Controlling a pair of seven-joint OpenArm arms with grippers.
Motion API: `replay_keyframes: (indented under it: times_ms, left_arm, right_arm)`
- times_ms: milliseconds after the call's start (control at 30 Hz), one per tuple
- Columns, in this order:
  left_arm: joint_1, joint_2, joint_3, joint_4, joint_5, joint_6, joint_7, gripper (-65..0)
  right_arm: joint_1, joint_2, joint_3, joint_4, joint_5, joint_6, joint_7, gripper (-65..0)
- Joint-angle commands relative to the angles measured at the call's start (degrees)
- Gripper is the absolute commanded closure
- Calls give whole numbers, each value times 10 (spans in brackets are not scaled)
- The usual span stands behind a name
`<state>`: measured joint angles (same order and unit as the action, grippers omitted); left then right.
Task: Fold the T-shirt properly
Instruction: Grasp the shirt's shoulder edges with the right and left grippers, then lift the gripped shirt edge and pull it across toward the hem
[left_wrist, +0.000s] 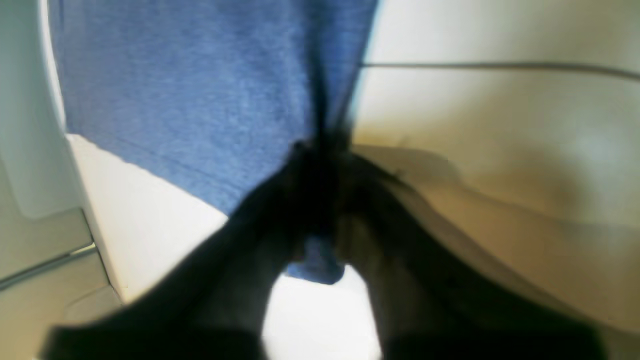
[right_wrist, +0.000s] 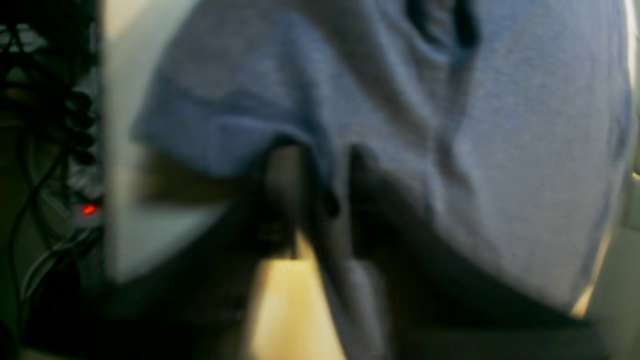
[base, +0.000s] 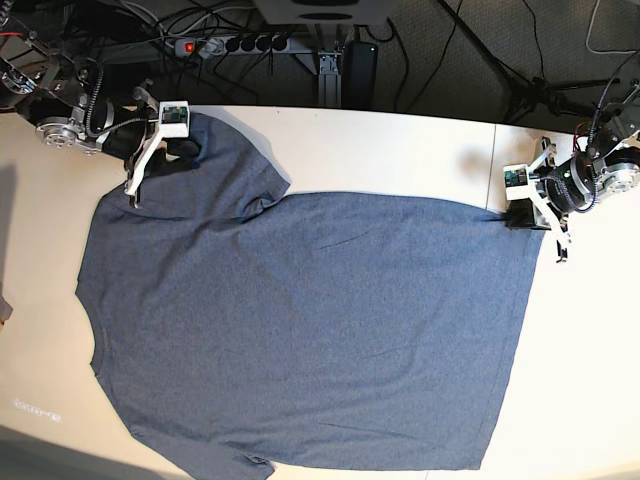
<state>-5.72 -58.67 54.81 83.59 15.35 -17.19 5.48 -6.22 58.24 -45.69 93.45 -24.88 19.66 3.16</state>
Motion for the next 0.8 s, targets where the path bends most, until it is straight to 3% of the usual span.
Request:
replay_keyframes:
  times_ms: [0, 200, 433, 633, 767]
  left_arm:
    - [8, -7, 7, -8, 3, -49, 21, -19]
    - [8, -7, 7, -8, 4, -49, -10, 0]
    - [8, -7, 7, -8, 23, -30, -10, 0]
    - [8, -7, -5, -8, 37, -61, -5, 0]
    - [8, -7, -26, -8, 36, -63, -5, 0]
  right_arm:
    - [-8, 6, -8, -13, -12, 44, -45, 0]
    - [-8, 6, -8, -13, -12, 44, -45, 0]
    - [-8, 6, -8, -12, -10, 44, -44, 0]
    - [-10, 5, -8, -12, 43, 46, -47, 0]
    - [-10, 5, 6, -9, 81, 46, -49, 0]
